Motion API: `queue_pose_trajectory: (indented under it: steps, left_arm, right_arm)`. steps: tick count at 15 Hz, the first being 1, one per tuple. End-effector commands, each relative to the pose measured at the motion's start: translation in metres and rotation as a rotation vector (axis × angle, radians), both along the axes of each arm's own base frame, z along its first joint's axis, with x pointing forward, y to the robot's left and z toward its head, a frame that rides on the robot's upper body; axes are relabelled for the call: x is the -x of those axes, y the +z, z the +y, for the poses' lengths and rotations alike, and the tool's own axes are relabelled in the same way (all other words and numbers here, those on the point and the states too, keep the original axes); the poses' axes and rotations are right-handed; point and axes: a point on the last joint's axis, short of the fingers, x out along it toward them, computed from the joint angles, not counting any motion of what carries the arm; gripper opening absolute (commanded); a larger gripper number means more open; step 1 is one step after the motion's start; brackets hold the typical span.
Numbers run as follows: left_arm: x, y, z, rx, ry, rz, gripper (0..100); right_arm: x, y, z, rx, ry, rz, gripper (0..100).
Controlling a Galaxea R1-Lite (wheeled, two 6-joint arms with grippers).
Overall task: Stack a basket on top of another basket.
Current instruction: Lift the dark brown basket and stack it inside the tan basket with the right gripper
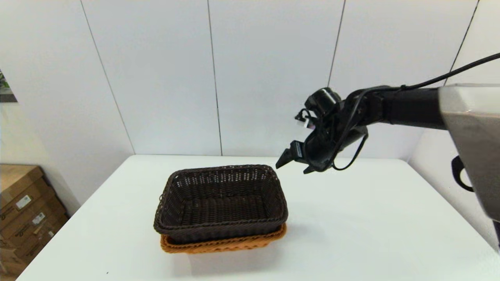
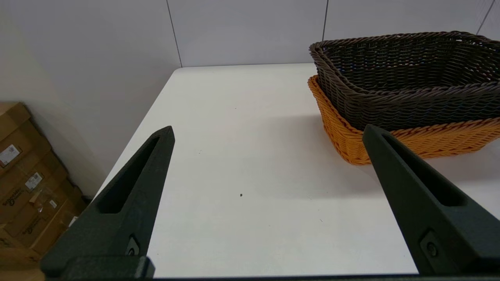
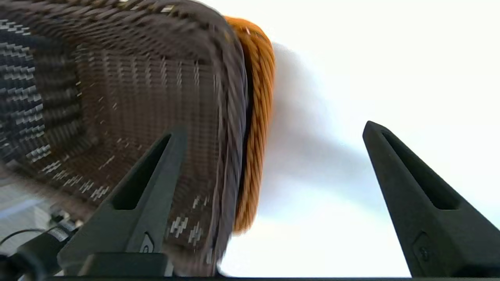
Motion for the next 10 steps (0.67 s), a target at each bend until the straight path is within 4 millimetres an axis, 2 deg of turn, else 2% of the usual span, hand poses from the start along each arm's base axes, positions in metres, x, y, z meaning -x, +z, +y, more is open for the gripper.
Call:
queue_pose_trajectory:
  steps: [1, 2, 4, 6, 8, 10]
  left_arm:
    - [0.0, 0.0, 0.0, -0.001, 0.0, 0.001, 100]
    - [0.0, 0.0, 0.0, 0.0, 0.0, 0.001, 100]
    - [0.0, 0.0, 0.0, 0.0, 0.0, 0.001, 100]
    - [0.0, 0.0, 0.0, 0.0, 0.0, 0.001, 100]
    - [0.0, 0.0, 0.0, 0.0, 0.0, 0.001, 100]
    - [0.0, 0.0, 0.0, 0.0, 0.0, 0.001, 100]
  right_arm:
    - [0.047, 0.08, -0.024, -0.027, -0.025, -0.11, 100]
    - [0.067, 0.102, -0.032, -0.006, -0.043, -0.147, 100]
    - [0.101, 0.134, -0.045, 0.014, -0.072, -0.204, 100]
    - [0.141, 0.154, -0.064, 0.059, -0.114, -0.233, 100]
    - [0.185, 0.158, -0.085, 0.115, -0.175, -0.252, 100]
    - [0.224, 0.152, -0.106, 0.147, -0.239, -0.25, 100]
